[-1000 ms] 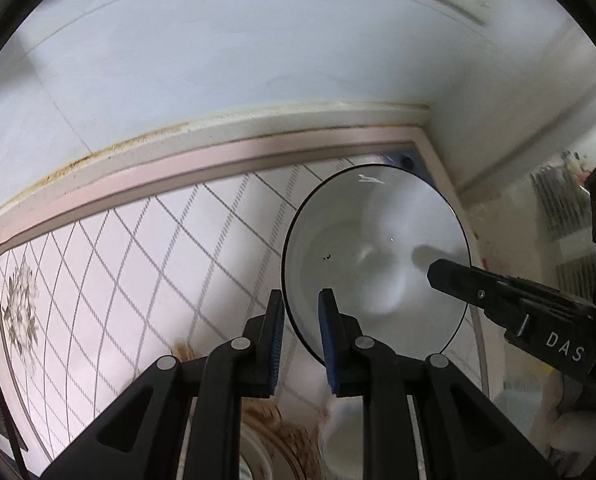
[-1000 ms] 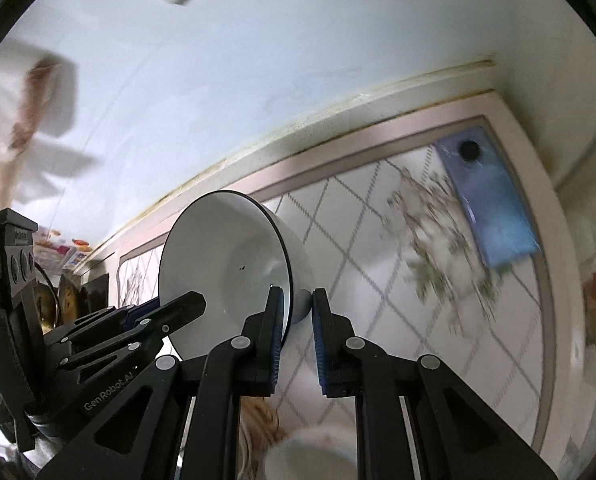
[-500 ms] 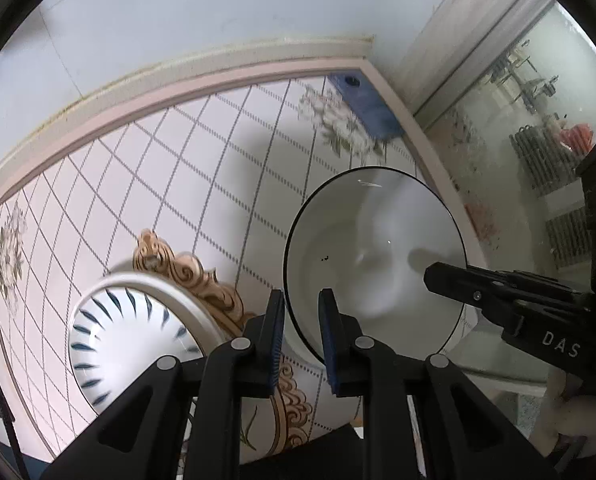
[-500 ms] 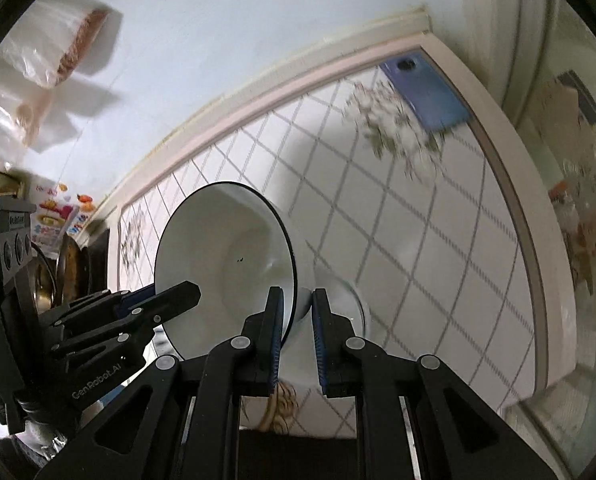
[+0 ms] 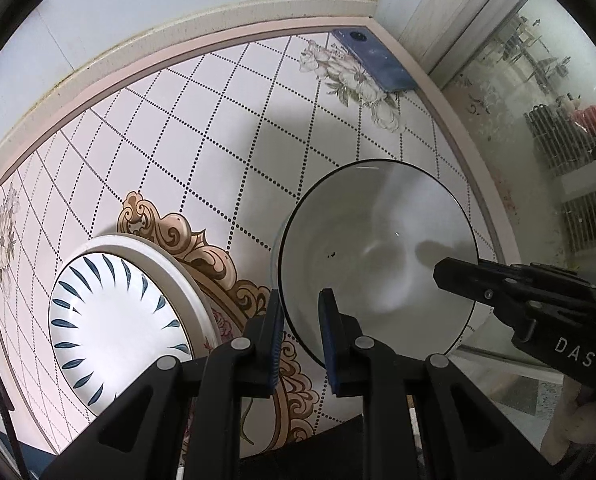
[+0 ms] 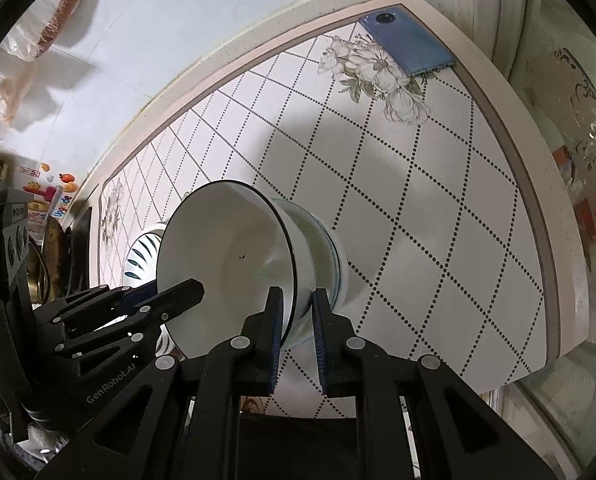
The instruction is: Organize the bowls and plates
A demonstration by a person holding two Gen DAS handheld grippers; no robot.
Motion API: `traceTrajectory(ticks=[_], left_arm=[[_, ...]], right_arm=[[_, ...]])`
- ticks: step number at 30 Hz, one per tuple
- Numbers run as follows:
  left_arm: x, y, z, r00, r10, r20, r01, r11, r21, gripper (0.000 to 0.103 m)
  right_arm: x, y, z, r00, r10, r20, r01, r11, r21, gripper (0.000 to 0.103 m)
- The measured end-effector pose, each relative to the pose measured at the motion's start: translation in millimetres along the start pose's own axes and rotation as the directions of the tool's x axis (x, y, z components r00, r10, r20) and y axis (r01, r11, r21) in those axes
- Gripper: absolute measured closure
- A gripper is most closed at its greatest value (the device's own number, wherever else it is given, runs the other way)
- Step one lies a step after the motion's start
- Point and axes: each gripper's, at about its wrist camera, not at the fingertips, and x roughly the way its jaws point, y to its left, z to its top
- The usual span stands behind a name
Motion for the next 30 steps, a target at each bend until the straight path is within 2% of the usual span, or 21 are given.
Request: traceTrajectory(ticks=[15, 26, 30], left_arm=[[18.8, 3.7, 3.1, 0.999, 0.032, -0.035, -0.033, 0.999, -0.003, 0.088], [23.4, 1.5, 3.6, 0.998, 0.053, -0.038, -0.053, 0.999, 0.003, 0.088], [23.3, 3.1, 3.7, 0.998, 0.041, -0.050, -0.042, 0.999, -0.015, 0.088]], right_arm=[[27.7, -3.8, 5.2, 0.999, -0.012, -0.048, 0.011, 1.000, -0.016, 0.087], [30.4, -1.3, 8.9, 0.998, -0.037, -0.056, 0.035, 0.999, -0.041, 0.087], [30.3, -5.2, 10.1, 0.998, -0.020, -0.063, 0.019, 1.000, -0.017, 0.086]])
